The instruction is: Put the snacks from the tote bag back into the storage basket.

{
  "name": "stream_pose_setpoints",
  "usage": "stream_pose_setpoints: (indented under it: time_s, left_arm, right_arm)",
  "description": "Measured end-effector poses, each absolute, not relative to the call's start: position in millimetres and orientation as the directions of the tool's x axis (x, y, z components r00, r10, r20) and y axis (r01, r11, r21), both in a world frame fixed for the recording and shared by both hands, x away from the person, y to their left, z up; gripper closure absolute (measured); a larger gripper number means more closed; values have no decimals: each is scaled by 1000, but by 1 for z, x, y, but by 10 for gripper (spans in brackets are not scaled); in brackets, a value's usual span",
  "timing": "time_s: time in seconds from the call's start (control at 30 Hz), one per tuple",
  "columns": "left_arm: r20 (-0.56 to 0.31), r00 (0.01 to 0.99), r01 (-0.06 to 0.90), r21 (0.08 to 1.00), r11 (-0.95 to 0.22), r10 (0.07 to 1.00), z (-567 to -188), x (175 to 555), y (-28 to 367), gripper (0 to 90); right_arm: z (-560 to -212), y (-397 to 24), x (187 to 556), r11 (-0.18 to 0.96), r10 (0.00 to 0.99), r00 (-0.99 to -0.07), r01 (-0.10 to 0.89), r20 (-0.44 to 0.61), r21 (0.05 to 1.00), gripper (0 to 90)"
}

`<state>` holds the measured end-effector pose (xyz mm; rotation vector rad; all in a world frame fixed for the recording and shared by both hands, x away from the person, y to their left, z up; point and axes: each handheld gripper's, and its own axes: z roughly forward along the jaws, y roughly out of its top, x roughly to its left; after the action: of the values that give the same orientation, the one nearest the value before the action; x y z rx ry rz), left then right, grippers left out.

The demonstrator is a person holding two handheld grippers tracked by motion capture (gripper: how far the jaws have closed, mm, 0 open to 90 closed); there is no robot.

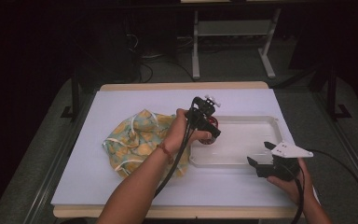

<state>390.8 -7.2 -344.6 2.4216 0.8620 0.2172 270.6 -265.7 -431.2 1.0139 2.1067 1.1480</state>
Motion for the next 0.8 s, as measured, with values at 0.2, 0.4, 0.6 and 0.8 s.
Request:
stream_pose_setpoints:
  time_s: [0.2,0.4,0.6,0.8]
  left_arm:
    - [-37,784,538,541,-647,620,-355,392,-20,252]
    - [-40,780,547,528,-649,625,-367,394,-27,252]
    - [-51,773,561,519,-645,632,-377,396,-31,251]
    - [-59,766,572,517,-637,640,-386,398,-31,250]
  right_arm:
    - [-431,-266,270,358,810,-579,358,-96,862,157]
    - [-431,-266,271,357,811,-578,359,-95,862,157]
    - [-431,-266,271,360,810,-579,358,-97,862,157]
    - [-431,-266,271,359,809,-580,358,-97,862,157]
